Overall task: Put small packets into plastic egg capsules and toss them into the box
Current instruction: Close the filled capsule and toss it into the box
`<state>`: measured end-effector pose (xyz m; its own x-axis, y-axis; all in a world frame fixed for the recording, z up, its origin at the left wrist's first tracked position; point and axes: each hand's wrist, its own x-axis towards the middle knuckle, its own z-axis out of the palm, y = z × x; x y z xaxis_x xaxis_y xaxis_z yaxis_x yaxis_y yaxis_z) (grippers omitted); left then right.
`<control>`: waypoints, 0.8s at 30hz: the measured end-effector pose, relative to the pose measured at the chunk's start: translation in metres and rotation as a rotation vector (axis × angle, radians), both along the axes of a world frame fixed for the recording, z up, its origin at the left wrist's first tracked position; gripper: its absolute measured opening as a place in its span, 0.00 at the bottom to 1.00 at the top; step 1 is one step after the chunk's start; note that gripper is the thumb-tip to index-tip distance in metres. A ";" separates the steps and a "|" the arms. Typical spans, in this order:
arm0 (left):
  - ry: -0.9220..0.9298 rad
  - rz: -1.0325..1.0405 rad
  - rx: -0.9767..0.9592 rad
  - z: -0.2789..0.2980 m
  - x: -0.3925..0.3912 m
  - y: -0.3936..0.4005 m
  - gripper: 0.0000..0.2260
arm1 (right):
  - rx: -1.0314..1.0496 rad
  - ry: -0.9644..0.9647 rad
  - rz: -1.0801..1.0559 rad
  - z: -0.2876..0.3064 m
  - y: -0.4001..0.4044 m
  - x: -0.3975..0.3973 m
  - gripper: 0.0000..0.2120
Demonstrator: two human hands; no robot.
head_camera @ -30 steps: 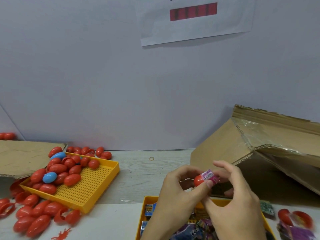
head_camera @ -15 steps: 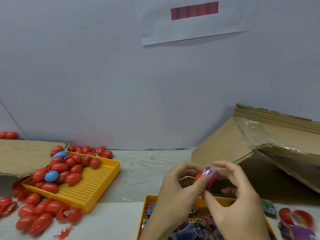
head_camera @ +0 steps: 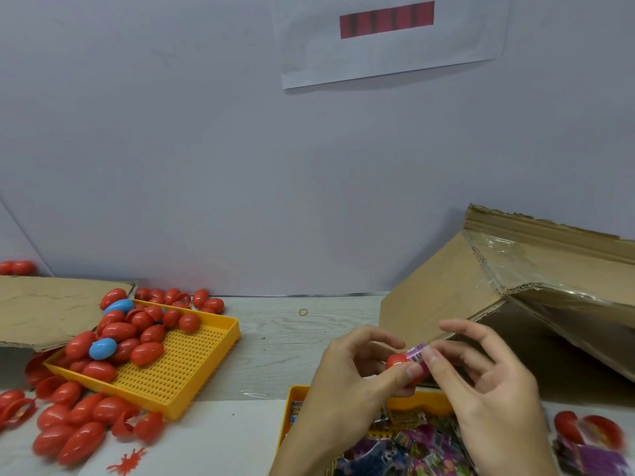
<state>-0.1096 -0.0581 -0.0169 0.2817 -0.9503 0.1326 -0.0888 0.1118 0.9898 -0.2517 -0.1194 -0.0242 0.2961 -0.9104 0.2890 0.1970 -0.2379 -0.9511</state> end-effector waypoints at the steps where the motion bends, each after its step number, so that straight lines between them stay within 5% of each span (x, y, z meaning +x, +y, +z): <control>1: 0.007 0.004 0.004 0.000 0.000 0.000 0.12 | 0.003 -0.005 0.006 0.001 0.000 0.000 0.17; 19: -0.002 0.004 -0.008 0.002 -0.001 0.000 0.09 | -0.081 0.083 -0.013 0.000 0.003 0.001 0.20; 24: 0.023 0.038 -0.039 0.001 -0.002 -0.001 0.08 | -0.180 0.153 -0.015 0.002 0.008 0.002 0.29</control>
<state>-0.1121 -0.0592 -0.0156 0.3207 -0.9331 0.1627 -0.0708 0.1477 0.9865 -0.2495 -0.1117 -0.0226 0.3353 -0.8529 0.4001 0.0491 -0.4083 -0.9115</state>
